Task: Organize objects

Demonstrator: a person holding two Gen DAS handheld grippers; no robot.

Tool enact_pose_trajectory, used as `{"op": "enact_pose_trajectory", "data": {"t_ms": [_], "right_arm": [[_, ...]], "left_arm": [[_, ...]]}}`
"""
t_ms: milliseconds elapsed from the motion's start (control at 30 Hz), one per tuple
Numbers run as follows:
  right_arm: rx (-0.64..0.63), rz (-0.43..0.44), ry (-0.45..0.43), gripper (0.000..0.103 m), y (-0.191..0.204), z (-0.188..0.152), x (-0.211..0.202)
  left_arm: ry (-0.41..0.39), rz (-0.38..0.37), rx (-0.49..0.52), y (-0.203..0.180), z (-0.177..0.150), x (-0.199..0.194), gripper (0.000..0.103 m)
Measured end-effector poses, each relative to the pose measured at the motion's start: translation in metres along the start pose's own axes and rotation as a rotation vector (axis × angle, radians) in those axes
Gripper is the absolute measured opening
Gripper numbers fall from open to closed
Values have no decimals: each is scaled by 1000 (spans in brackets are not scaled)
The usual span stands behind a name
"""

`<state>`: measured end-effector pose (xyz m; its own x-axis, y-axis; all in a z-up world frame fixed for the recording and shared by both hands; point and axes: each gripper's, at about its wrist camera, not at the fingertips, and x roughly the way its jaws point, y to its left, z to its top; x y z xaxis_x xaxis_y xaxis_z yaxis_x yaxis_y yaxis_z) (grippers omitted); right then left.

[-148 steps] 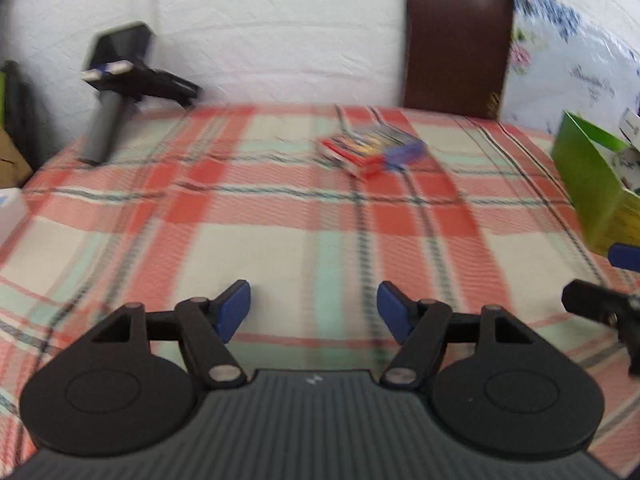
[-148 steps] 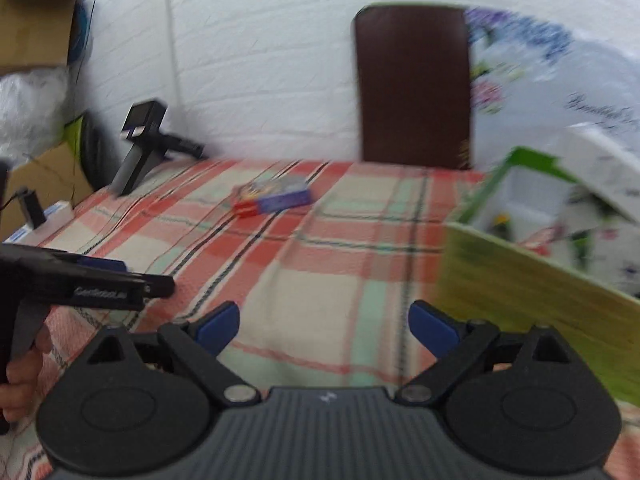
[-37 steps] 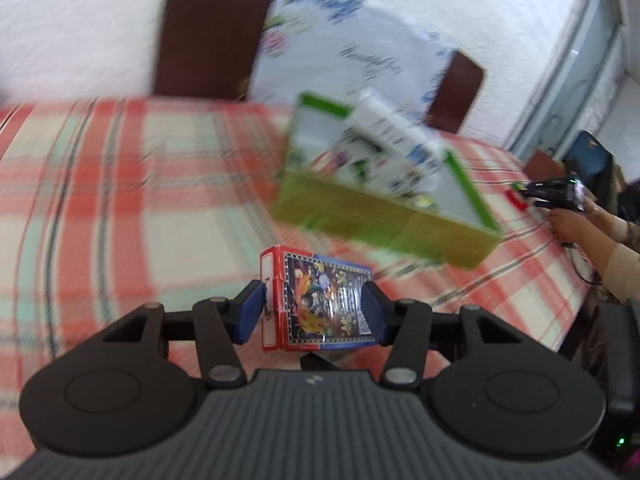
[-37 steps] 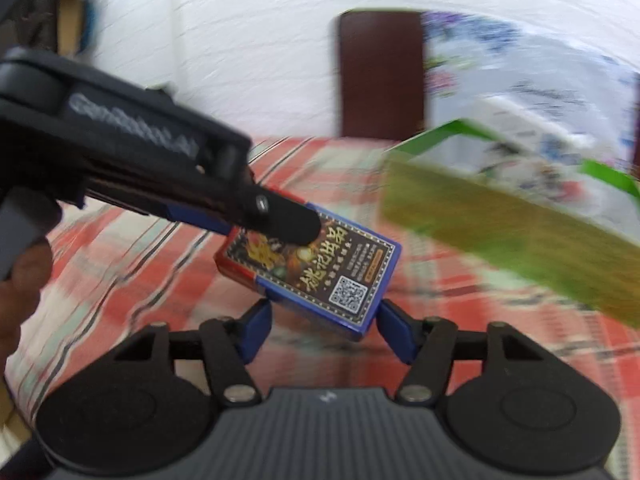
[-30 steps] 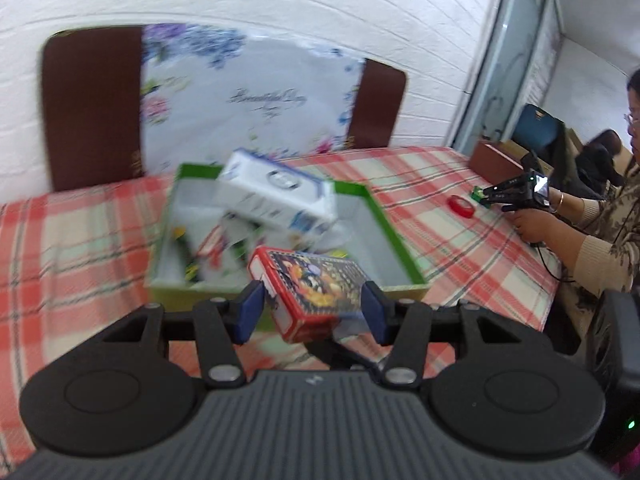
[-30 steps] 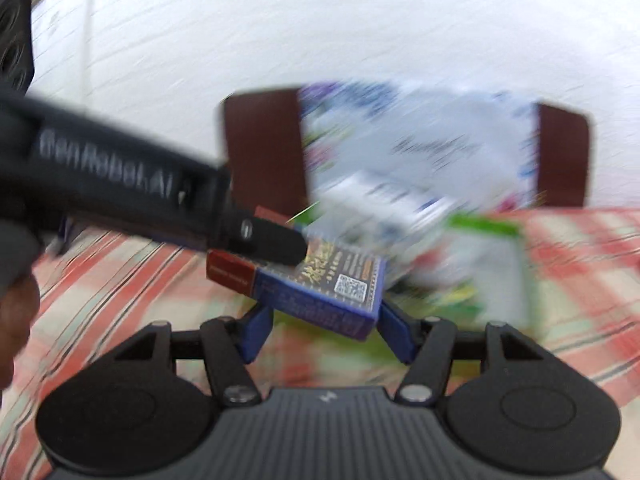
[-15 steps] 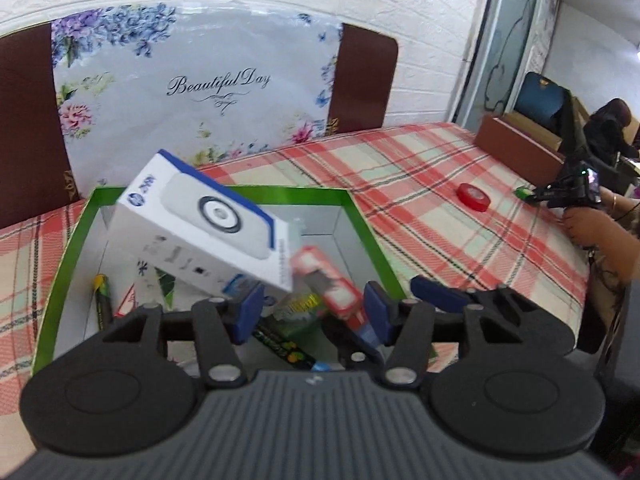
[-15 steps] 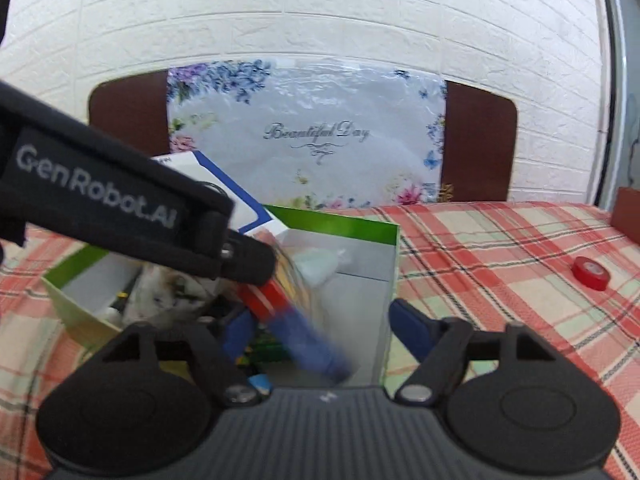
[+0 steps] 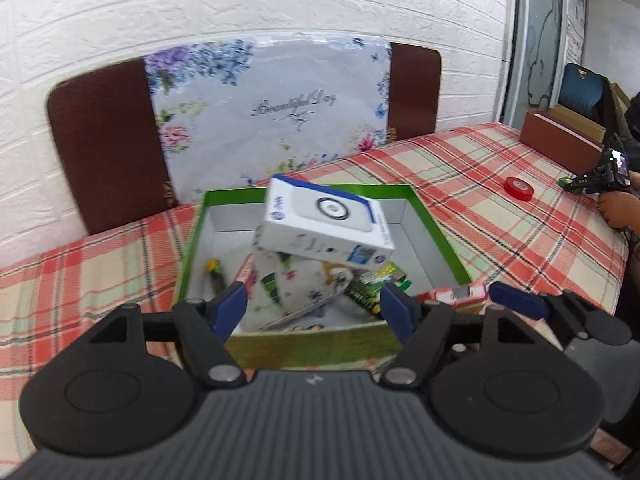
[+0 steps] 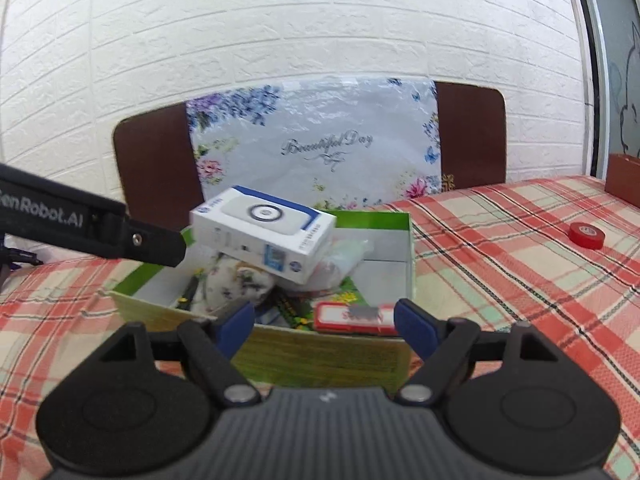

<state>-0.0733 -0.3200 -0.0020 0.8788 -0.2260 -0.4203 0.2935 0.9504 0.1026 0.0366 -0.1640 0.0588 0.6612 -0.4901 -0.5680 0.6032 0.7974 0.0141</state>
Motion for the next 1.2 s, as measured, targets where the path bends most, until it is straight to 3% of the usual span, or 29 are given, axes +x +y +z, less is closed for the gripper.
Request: {"op": "enact_pose_trajectory", "data": {"t_ms": [267, 433, 667, 900, 1067, 1200], "right_arm": [[18, 78, -44, 85, 35, 5, -53], [107, 105, -44, 89, 40, 6, -76], [245, 113, -28, 91, 41, -2, -101], [257, 126, -40, 103, 56, -2, -119], [277, 120, -42, 103, 62, 3, -125], [293, 80, -42, 103, 63, 6, -126]], "left_arm": [[-27, 100, -23, 29, -23, -46, 96], [-32, 130, -45, 41, -38, -66, 103], [-37, 174, -61, 51, -56, -86, 103], [-26, 214, -59, 52, -69, -95, 103], [-27, 262, -1, 42, -71, -102, 103], [-47, 252, 18, 37, -69, -112, 103]]}}
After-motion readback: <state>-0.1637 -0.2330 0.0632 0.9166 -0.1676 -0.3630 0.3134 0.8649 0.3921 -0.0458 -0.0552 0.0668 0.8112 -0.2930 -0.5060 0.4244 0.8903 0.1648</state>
